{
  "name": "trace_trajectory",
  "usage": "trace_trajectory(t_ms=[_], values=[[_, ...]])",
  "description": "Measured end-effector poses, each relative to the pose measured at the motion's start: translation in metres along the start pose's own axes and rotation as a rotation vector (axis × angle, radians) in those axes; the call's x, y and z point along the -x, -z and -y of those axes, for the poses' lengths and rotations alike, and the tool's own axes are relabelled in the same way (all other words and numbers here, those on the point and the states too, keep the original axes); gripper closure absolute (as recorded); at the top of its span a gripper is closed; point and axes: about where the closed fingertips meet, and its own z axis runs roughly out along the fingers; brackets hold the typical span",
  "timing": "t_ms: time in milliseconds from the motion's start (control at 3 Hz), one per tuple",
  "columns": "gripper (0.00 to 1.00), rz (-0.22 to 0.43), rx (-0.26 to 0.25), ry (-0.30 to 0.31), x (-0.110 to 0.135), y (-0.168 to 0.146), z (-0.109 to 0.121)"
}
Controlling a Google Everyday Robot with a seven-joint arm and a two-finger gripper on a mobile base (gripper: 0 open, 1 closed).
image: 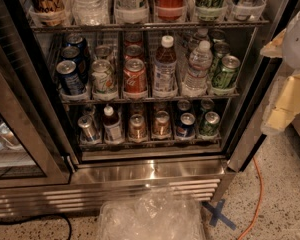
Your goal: Pick water bottle from middle shelf of fridge
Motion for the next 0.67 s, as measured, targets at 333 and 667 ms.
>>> trace_trajectory(t_ms=[333,667], values=[[0.0,0.0,0.0,0.0,0.0,0.0,0.0],[0.0,-0.019,0.005,0.044,0.009,-0.0009,-0.0071]])
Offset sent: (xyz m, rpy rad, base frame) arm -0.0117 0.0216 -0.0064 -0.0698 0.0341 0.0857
